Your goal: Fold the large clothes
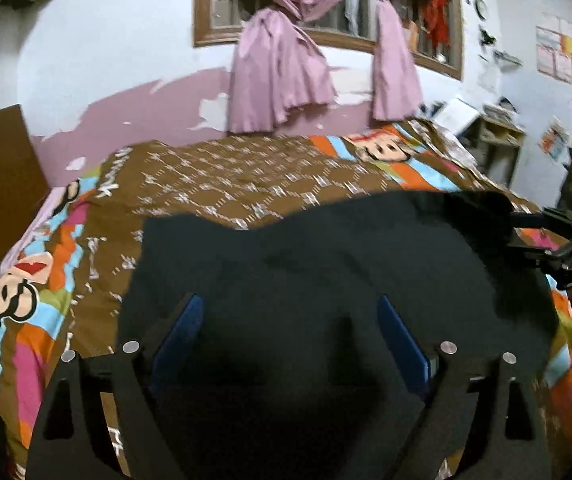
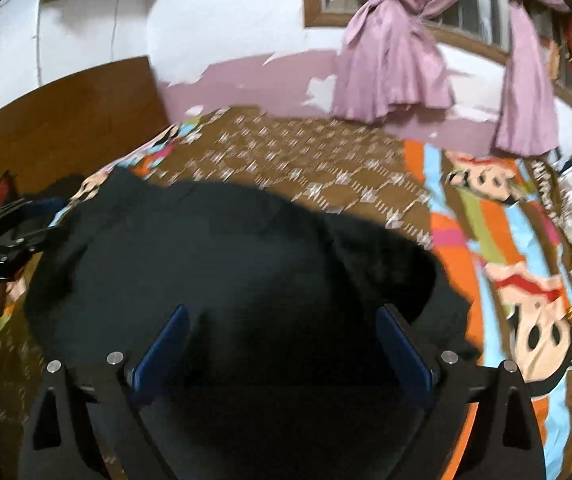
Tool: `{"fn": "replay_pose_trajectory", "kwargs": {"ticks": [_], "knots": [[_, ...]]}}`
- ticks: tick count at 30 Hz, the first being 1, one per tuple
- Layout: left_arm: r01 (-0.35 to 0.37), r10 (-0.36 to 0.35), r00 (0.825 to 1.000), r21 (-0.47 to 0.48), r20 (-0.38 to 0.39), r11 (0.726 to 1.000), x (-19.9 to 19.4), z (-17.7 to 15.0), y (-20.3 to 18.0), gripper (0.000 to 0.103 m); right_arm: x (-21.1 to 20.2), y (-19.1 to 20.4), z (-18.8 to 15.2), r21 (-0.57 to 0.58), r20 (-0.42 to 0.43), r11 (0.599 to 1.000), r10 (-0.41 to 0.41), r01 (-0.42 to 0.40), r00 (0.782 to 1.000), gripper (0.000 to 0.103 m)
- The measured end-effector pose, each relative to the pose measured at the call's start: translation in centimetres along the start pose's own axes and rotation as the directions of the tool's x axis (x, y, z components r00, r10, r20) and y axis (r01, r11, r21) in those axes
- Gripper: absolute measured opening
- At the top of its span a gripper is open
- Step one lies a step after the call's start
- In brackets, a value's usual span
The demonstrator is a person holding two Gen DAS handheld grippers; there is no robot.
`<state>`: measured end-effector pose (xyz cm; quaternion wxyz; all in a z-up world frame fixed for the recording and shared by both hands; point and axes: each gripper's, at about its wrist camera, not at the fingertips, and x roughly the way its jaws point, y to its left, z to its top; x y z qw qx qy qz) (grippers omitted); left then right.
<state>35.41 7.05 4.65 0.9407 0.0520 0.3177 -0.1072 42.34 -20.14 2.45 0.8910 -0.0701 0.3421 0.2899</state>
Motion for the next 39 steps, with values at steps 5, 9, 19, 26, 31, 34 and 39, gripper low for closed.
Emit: {"fn": "replay_pose_trajectory", "kwargs": {"ticks": [5,9,19,26,31,34,39], "knots": [[0.031,-0.028,0.999,0.074,-0.036,0.997,-0.2,-2.8,-2.4,0.085,-1.3,1.0,-3.0,0.044,-0.032,0.999,0.028,-0.027,0.999,0.094],[0.076,-0.071,0.995,0.080,-0.068,0.994,0.4,-4.4,-3.5,0.086,-1.5,1.2,-5.4,0.076,-0.082,0.997,0.040,-0.034,0.996,0.095],[-0.018,0.029,0.994,0.102,-0.106,0.995,4.5,-4.6,-3.4,0.102,2.6,1.5,-5.2,0.064,-0.094,0.998,0.007,-0.001,0.996,0.101],[-0.053,0.055,0.988,0.017,-0.142,0.998,8.2,-2.6,-0.9,0.102,6.4,0.1,-2.6,0.071,-0.096,0.997,-0.021,0.028,0.995,0.103],[-0.088,0.089,0.983,0.014,-0.161,0.996,9.6,-1.1,0.5,0.102,8.4,-0.8,-0.7,0.068,-0.121,0.996,-0.049,0.057,0.991,0.103],[-0.112,0.116,0.983,0.036,-0.140,0.993,10.2,-0.8,1.3,0.102,9.1,-1.1,-0.2,0.068,-0.115,0.994,-0.076,0.084,0.990,0.103],[-0.125,0.122,0.984,-0.011,-0.126,0.992,10.8,-0.7,2.8,0.102,9.7,-1.7,0.7,0.100,-0.091,0.987,-0.114,0.123,0.989,0.103]]}}
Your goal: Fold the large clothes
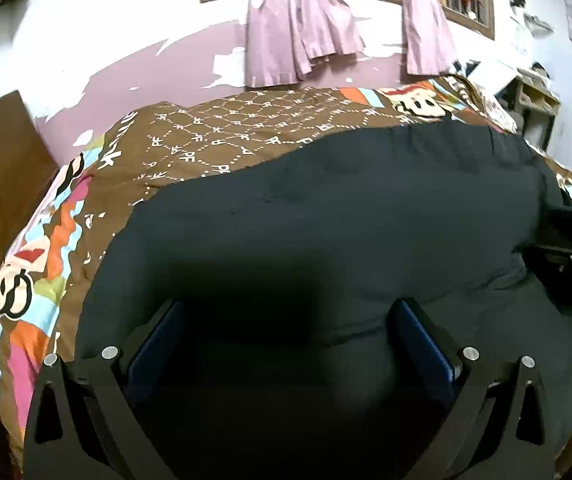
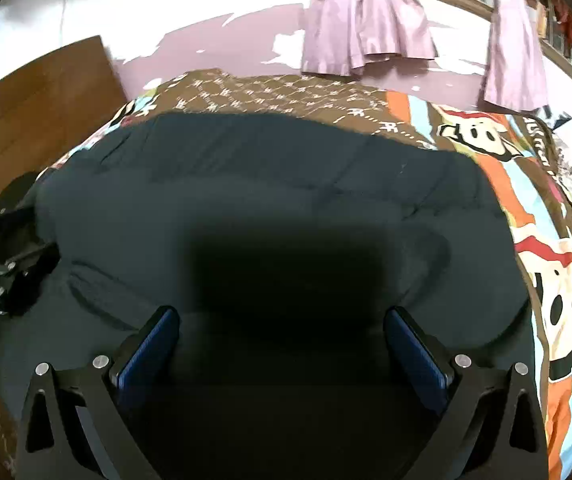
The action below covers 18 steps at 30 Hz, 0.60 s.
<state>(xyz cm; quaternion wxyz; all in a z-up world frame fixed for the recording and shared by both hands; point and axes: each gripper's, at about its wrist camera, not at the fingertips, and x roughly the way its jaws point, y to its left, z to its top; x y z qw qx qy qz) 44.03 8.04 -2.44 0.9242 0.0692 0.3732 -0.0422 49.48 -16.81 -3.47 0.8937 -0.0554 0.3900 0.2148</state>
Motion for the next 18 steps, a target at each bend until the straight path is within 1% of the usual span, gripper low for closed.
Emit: {"fn": "replay_pose_trajectory", "kwargs": {"ticks": [4,6,8,10,13,16,18], "knots": [[-0.011,0.011,1.000,-0.017,0.005,1.000,0.3,0.3,0.5,0.102,0.7,-0.7,0.9,0.036,0.003,0.999,-0.002,0.002,1.000,0.103],[-0.028,0.028,1.000,-0.017,-0.013,0.999,0.8,0.7,0.4,0.102,1.5,-1.0,1.2,0.042,-0.008,0.999,0.005,-0.005,1.000,0.103],[-0.025,0.024,0.998,-0.012,-0.066,1.000,1.8,1.2,0.4,0.102,2.3,-1.1,1.4,0.031,-0.039,0.999,0.012,-0.011,0.999,0.103],[-0.018,0.018,0.995,-0.008,-0.097,1.000,2.5,1.5,0.4,0.102,3.3,-1.4,1.7,0.014,-0.075,1.000,0.020,-0.019,0.997,0.103],[0.012,-0.014,0.991,-0.016,-0.134,1.000,3.6,2.0,0.8,0.102,4.0,-1.8,1.8,0.006,-0.094,0.999,0.035,-0.034,0.995,0.103],[0.059,-0.065,0.986,-0.045,-0.151,0.997,4.2,1.7,1.3,0.102,4.5,-2.3,1.6,0.013,-0.100,0.998,0.058,-0.057,0.993,0.103],[0.075,-0.083,0.983,-0.054,-0.162,0.996,4.4,1.5,1.4,0.102,4.6,-2.7,1.2,0.024,-0.095,0.997,0.081,-0.079,0.992,0.103]]}}
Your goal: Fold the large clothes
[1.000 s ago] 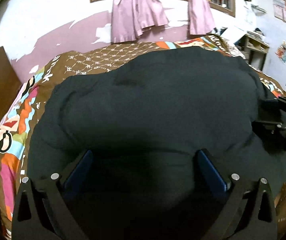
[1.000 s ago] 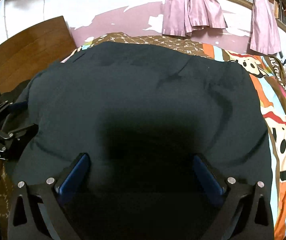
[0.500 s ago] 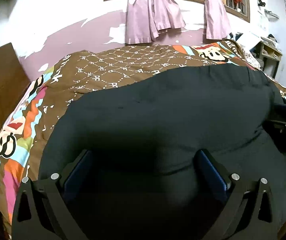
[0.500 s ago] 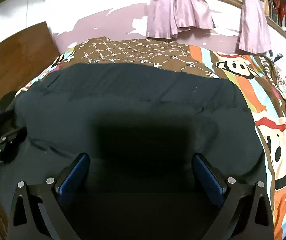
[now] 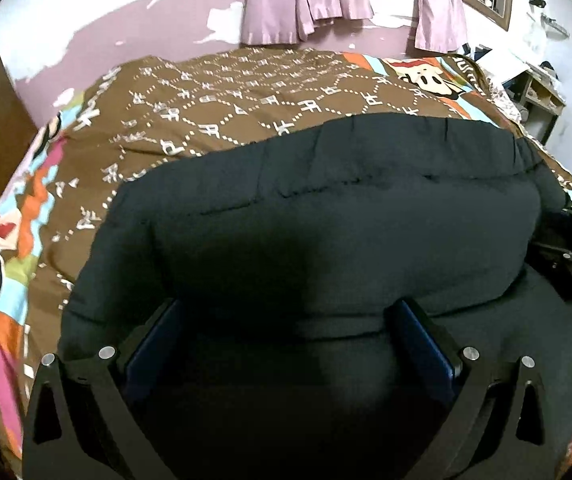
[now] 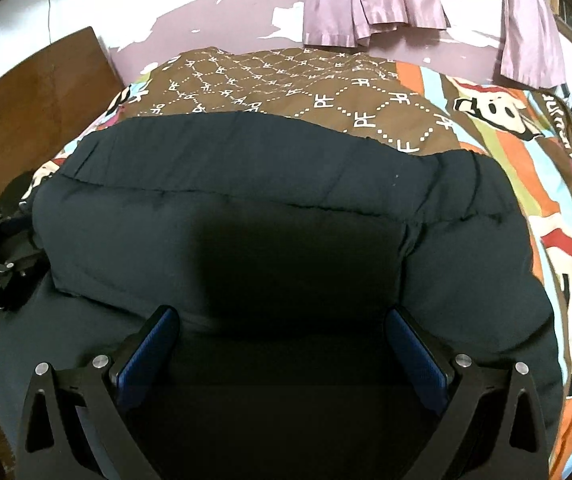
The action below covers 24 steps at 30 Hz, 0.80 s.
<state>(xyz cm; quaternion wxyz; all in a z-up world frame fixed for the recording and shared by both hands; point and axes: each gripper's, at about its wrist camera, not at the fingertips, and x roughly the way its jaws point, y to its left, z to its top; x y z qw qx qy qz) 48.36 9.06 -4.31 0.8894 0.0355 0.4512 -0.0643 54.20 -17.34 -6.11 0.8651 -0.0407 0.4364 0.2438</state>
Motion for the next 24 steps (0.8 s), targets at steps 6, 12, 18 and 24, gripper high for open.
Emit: {"fn": "replay_pose_trajectory", "kwargs": {"ticks": [6,12,18,24], "knots": [[-0.020,0.019,0.999,0.014,0.029,1.000,-0.2,-1.0,-1.1,0.102,-0.1,0.3,-1.2,-0.013,0.033,1.000,-0.004,0.005,0.999,0.103],[-0.024,0.024,0.999,0.015,0.035,1.000,-0.1,-1.4,-1.3,0.102,0.1,0.4,-1.2,-0.017,0.025,1.000,-0.009,0.009,1.000,0.103],[-0.039,0.038,0.999,0.024,0.034,0.999,0.2,-1.4,-1.6,0.102,0.5,0.5,-1.3,-0.025,0.007,1.000,-0.019,0.019,1.000,0.103],[-0.042,0.041,0.999,0.027,0.033,0.999,0.4,-1.4,-1.5,0.102,0.7,0.5,-1.5,-0.027,0.004,0.999,-0.025,0.025,1.000,0.103]]}}
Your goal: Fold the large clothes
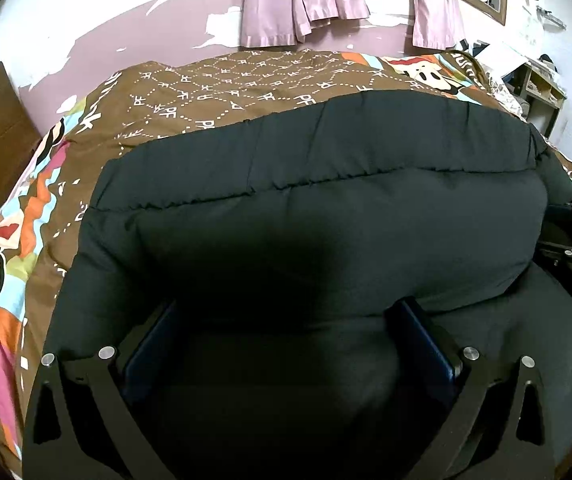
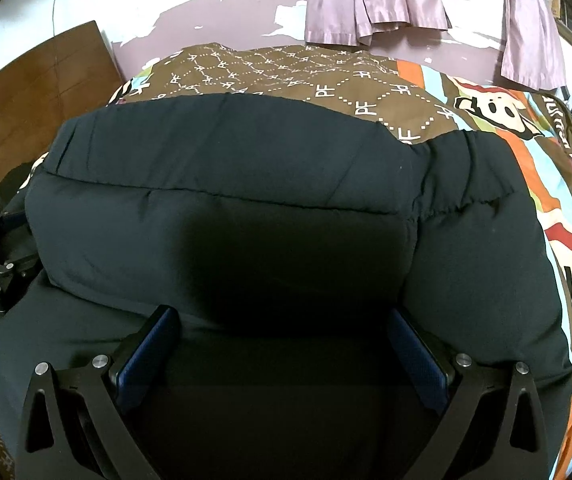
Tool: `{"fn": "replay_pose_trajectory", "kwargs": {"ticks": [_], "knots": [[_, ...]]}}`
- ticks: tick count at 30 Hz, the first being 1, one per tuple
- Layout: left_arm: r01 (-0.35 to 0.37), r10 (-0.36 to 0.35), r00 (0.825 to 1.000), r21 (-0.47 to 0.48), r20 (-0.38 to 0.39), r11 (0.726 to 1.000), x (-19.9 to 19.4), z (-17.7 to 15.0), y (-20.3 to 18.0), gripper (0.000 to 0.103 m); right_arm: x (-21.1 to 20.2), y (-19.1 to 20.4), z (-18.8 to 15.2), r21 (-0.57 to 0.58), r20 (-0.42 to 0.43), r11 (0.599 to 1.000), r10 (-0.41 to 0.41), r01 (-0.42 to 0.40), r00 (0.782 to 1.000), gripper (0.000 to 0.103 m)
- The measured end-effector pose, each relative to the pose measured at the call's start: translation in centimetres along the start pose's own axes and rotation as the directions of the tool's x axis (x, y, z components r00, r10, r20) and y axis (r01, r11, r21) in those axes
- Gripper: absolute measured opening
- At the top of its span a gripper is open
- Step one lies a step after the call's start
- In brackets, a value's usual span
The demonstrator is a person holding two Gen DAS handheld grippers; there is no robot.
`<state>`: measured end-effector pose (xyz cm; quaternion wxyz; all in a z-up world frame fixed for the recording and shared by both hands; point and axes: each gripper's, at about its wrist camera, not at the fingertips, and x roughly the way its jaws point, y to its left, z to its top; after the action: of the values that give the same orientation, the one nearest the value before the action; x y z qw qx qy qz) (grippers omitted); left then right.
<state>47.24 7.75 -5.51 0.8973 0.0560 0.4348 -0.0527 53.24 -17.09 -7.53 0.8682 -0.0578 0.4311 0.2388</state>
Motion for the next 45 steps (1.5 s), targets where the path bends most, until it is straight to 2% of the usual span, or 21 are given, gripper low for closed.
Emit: {"fn": "replay_pose_trajectory", "kwargs": {"ticks": [13,18,24,27,31,34,38,40,45], "knots": [[-0.014,0.014,1.000,0.011,0.008,1.000,0.3,-0.3,-0.3,0.102,0.1,0.1,-0.5,-0.009,0.013,1.000,-0.015,0.015,1.000,0.103],[-0.005,0.004,0.996,0.012,0.085,1.000,-0.5,-1.1,-0.4,0.102,-1.1,0.3,-1.0,-0.014,0.072,1.000,-0.010,0.011,0.997,0.103],[0.033,-0.032,0.991,-0.010,0.134,0.999,-2.3,-1.3,0.1,0.102,-3.0,0.5,-1.7,-0.008,0.145,1.000,-0.014,0.015,0.989,0.103],[0.054,-0.049,0.983,-0.023,0.177,0.998,-3.9,-1.5,0.5,0.102,-4.3,0.3,-2.1,0.014,0.194,0.999,-0.043,0.041,0.980,0.103],[0.067,-0.035,0.951,-0.093,0.308,0.993,-7.0,-2.3,2.0,0.102,-6.3,-1.1,-2.6,0.077,0.252,0.994,-0.092,0.075,0.963,0.103],[0.067,-0.015,0.941,-0.142,0.338,0.988,-8.3,-2.3,3.7,0.102,-7.4,-2.5,-2.9,0.131,0.268,0.986,-0.138,0.106,0.954,0.103],[0.025,0.025,0.962,-0.177,0.272,0.984,-8.4,-2.1,6.0,0.102,-8.2,-4.8,-3.5,0.182,0.253,0.975,-0.175,0.130,0.952,0.103],[0.012,0.043,0.966,-0.209,0.256,0.978,-8.4,-2.4,7.3,0.102,-8.3,-5.8,-4.0,0.200,0.241,0.972,-0.172,0.124,0.955,0.103],[0.056,0.027,0.972,-0.338,0.235,0.940,-7.9,-4.8,10.6,0.102,-7.6,-7.1,-5.6,0.225,0.186,0.963,-0.190,0.147,0.964,0.103]]}}
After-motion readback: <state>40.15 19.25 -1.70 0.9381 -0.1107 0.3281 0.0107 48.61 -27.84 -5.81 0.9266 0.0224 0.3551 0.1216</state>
